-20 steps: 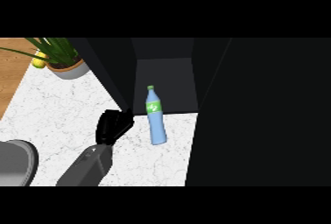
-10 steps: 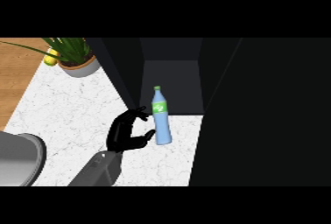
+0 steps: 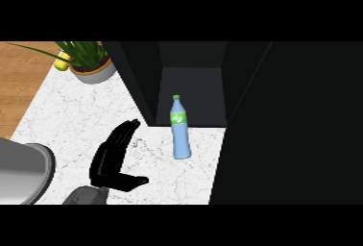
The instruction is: Pick up the bottled water, place it into the cabinet and close the cabinet
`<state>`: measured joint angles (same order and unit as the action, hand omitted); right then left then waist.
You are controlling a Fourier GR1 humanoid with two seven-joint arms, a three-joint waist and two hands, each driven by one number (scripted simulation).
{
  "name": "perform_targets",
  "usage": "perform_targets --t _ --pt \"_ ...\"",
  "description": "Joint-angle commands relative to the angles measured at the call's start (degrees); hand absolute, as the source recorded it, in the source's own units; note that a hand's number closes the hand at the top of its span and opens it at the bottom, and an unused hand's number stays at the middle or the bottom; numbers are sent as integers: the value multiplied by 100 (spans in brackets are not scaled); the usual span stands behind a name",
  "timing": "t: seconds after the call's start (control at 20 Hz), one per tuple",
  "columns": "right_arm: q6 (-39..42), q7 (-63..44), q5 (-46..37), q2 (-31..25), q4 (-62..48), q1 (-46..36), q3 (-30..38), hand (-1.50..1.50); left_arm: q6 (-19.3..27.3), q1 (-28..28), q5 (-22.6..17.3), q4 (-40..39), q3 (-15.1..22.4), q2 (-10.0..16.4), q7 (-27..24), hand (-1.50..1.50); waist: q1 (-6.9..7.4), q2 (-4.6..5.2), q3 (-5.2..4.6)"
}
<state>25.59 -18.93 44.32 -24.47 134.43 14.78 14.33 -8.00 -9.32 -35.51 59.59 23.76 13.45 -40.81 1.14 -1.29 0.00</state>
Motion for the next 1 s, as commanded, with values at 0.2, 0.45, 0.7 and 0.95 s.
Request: perform_targets --t 0.2,0.45,0.7,0.95 --pt "-672 -535 -399 204 1502 149 -1180 150 -74 1371 -265 1631 -497 1383 62 -150 37 22 -6" --pt "-967 -693 -956 202 1471 -402 -2119 150 116 1895 -26 2259 -600 1780 -88 -150 33 33 -17" --pt "-1575 -838 -1336 441 1284 -1184 -3133 150 -21 2269 -187 2770 -741 2102 30 -150 39 15 -31" --pt "-2081 -1004 -1695 635 708 -2226 -3979 150 -140 2565 -419 3234 -945 2376 129 -150 70 7 -40"
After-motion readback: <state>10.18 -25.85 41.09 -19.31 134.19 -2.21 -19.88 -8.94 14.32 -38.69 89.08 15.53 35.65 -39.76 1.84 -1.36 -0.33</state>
